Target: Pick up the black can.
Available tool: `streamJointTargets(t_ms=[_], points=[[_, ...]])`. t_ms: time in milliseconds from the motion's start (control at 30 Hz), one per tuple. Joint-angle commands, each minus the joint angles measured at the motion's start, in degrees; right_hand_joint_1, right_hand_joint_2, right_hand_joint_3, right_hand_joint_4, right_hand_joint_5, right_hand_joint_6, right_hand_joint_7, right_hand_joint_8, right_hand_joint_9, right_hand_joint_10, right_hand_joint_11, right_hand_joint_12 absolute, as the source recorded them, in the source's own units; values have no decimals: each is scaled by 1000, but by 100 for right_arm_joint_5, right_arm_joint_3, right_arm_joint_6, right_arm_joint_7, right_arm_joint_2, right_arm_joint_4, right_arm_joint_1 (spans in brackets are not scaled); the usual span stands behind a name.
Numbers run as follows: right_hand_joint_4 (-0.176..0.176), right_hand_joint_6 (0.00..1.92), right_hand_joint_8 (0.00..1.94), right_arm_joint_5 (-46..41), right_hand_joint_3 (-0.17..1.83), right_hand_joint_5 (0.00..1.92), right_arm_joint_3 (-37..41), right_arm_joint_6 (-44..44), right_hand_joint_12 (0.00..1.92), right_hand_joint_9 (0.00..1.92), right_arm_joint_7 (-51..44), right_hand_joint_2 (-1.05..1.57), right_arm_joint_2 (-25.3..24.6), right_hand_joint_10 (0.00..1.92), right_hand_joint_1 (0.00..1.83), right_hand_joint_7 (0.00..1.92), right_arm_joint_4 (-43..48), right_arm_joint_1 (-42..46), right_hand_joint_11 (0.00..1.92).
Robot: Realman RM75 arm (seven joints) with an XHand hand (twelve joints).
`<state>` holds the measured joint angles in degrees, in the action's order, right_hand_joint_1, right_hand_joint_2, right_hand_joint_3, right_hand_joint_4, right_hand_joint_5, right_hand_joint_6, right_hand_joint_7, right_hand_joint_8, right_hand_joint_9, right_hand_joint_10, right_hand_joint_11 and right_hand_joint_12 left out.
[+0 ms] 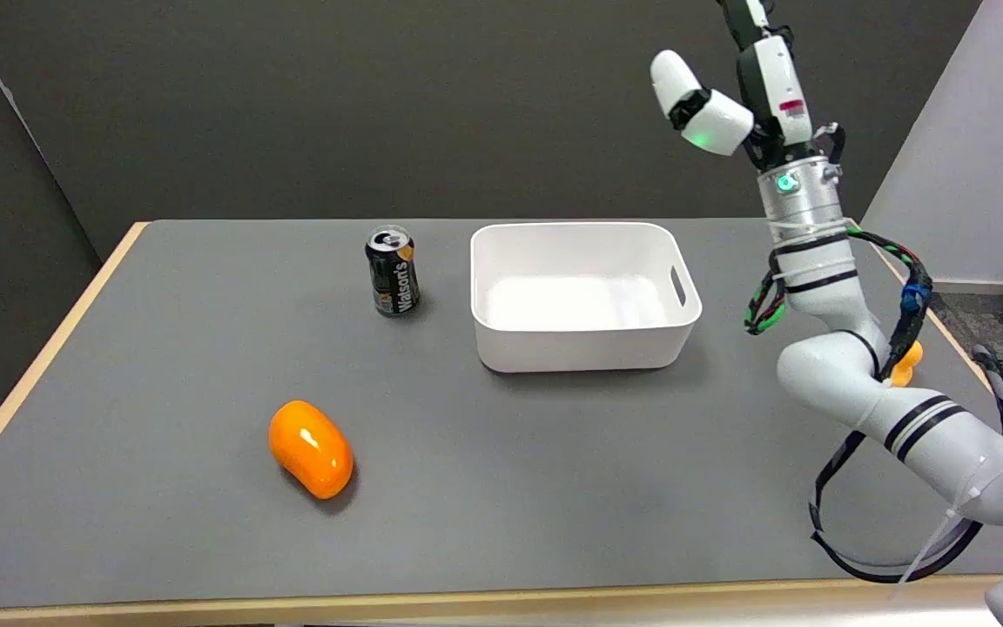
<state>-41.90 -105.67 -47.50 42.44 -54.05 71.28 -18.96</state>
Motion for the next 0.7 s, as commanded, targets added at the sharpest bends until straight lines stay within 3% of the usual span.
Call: streamJointTargets(t_ms=[33,200,333,500,700], points=[[-36,321,259,-270,812,132,-111,1128,53,-1,-1333,740,-108,486,505,143,1032,-236,-1],[-36,324,263,-208,813,136,-235,1470,102,-1,-1458,738,-108,505,508,150,1175,-578,-1],[-32,394,326,190,963,113,-529,1978,190,11,-1458,646,-161,503,515,139,1211,-1150,-1],[-21,401,330,977,968,122,-1524,3142,344,15,-1458,640,-432,566,515,159,960,-2426,-1],[6,449,336,1640,971,170,-2752,3933,700,64,-1060,609,-798,614,450,195,235,-3526,-1]])
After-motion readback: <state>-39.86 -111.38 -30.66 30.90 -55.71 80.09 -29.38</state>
